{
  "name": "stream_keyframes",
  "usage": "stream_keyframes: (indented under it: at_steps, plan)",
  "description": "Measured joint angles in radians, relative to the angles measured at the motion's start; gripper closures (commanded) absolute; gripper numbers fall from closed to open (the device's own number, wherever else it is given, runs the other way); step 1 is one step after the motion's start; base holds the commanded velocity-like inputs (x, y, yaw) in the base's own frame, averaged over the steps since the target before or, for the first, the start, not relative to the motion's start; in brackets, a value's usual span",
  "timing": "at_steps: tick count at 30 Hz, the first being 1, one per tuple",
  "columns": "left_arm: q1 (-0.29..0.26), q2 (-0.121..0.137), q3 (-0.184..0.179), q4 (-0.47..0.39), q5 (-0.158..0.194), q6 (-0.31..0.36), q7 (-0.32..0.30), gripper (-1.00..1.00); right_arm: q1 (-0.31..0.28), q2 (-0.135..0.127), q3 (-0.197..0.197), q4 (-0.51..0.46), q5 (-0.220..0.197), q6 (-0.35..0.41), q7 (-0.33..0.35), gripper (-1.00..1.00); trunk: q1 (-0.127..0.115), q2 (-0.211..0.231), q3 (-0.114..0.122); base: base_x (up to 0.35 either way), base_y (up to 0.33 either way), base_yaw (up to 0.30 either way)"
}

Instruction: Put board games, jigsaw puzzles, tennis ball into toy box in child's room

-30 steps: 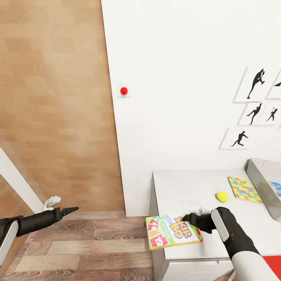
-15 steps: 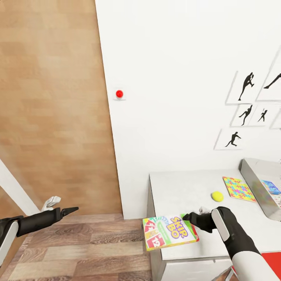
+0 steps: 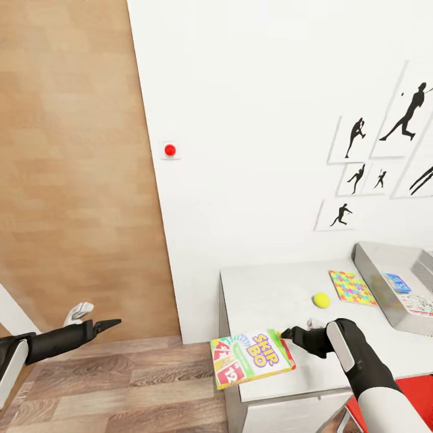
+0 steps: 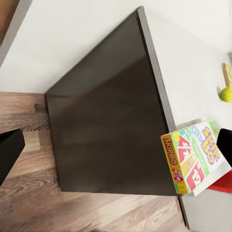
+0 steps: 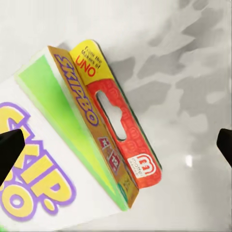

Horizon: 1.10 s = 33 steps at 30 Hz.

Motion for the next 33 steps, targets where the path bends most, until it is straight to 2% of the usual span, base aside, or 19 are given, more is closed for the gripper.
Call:
stream_keyframes:
  at_steps: [6,12,22,25,27,33]
  plan:
    - [0.0,0.0,0.0,0.0,0.0,-0.001,0.0,-1.0,0.006,-0.001,0.0,-0.029,-0.004,0.0,0.024,-1.0,0.0,0.0,0.009,0.0,0.0,-0.144]
    - [0.0,0.001,0.0,0.0,0.0,0.0,0.001,-1.0,0.02,-0.001,0.001,-0.128,-0.015,0.001,0.075,-1.0,0.0,0.0,0.018,0.0,0.0,-0.144]
    - [0.0,0.0,0.0,0.0,0.0,0.001,0.001,-1.0,0.056,-0.002,-0.002,-0.375,-0.018,0.004,0.316,-1.0,0.0,0.0,0.033,0.0,0.0,-0.144]
    - [0.0,0.0,0.0,0.0,0.0,0.001,0.002,-1.0,0.091,-0.004,-0.003,-0.437,-0.018,0.003,0.403,-1.0,0.0,0.0,0.037,0.0,0.0,-0.142]
    - [0.0,0.0,0.0,0.0,0.0,0.001,0.002,-1.0,0.132,-0.007,-0.011,-0.493,-0.016,0.002,0.491,-1.0,0.0,0.0,0.04,0.0,0.0,-0.138]
    - [0.0,0.0,0.0,0.0,-0.001,0.001,0.006,-1.0,0.221,-0.006,-0.061,-0.584,-0.014,-0.002,0.676,-1.0,0.0,0.0,0.049,0.0,0.0,-0.136]
